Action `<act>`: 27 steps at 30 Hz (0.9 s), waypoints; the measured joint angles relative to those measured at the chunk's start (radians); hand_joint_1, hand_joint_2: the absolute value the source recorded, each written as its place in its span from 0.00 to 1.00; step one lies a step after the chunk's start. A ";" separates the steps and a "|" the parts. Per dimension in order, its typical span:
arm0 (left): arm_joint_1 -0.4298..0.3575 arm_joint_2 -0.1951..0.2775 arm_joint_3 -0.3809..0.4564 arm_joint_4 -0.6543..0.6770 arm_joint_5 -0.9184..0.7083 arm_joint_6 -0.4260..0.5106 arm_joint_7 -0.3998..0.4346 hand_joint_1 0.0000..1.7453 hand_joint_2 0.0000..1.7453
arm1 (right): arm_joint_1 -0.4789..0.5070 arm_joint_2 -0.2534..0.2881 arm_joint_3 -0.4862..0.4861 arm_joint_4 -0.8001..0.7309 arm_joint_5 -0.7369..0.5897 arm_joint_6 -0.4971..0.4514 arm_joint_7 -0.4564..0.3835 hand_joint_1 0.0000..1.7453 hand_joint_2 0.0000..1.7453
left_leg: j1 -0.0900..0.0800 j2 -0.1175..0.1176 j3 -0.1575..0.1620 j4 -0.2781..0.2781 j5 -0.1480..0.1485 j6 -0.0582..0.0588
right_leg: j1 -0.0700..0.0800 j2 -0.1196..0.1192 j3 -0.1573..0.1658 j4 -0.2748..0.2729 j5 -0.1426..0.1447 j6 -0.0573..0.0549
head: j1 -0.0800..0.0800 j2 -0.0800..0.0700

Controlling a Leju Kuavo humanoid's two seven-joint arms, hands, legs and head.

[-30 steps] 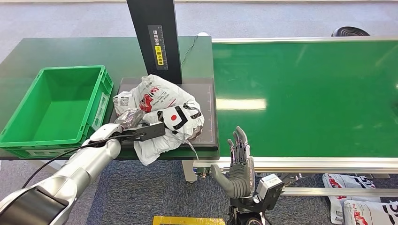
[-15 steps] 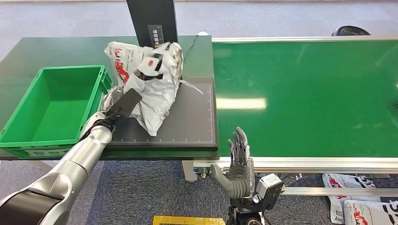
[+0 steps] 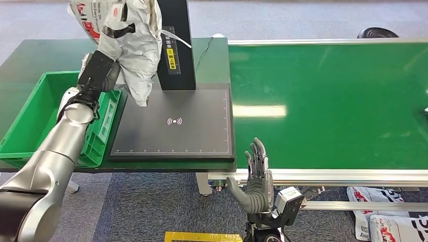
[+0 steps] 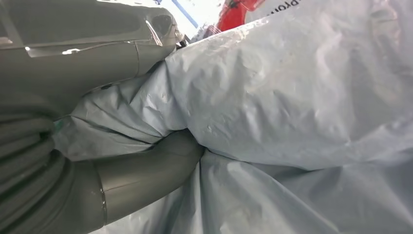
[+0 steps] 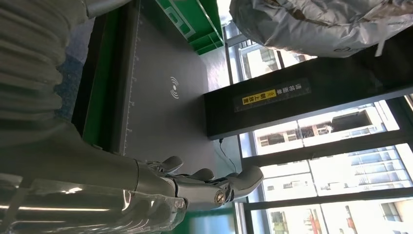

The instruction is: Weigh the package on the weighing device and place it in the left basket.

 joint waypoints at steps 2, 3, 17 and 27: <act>0.007 0.010 0.000 -0.014 -0.001 -0.003 0.000 1.00 1.00 | 0.003 0.001 -0.003 0.000 0.007 0.000 0.000 0.00 1.00 | 0.000 0.000 0.000 0.000 0.000 0.000 | 0.000 0.000 0.000 0.000 0.000 0.000 | 0.000 0.000; 0.013 0.017 0.000 -0.021 -0.007 -0.002 0.001 1.00 1.00 | 0.006 0.001 -0.004 0.000 0.010 0.000 0.000 0.00 1.00 | 0.000 0.000 0.000 0.000 0.000 0.000 | 0.000 0.000 0.000 0.000 0.000 0.000 | 0.000 0.000; -0.020 0.210 -0.216 0.004 -0.574 0.235 0.244 1.00 1.00 | 0.047 -0.006 -0.011 -0.033 0.028 0.013 0.000 0.00 1.00 | 0.000 0.001 -0.001 0.000 0.000 0.000 | 0.001 0.001 -0.002 0.000 0.000 0.000 | 0.000 0.000; -0.128 0.267 -0.518 0.120 -1.066 0.174 0.484 1.00 1.00 | 0.070 0.014 -0.058 -0.061 0.067 0.036 0.000 0.00 1.00 | 0.001 0.003 -0.001 0.000 0.000 -0.001 | 0.001 0.003 -0.002 0.000 0.000 0.000 | 0.000 0.000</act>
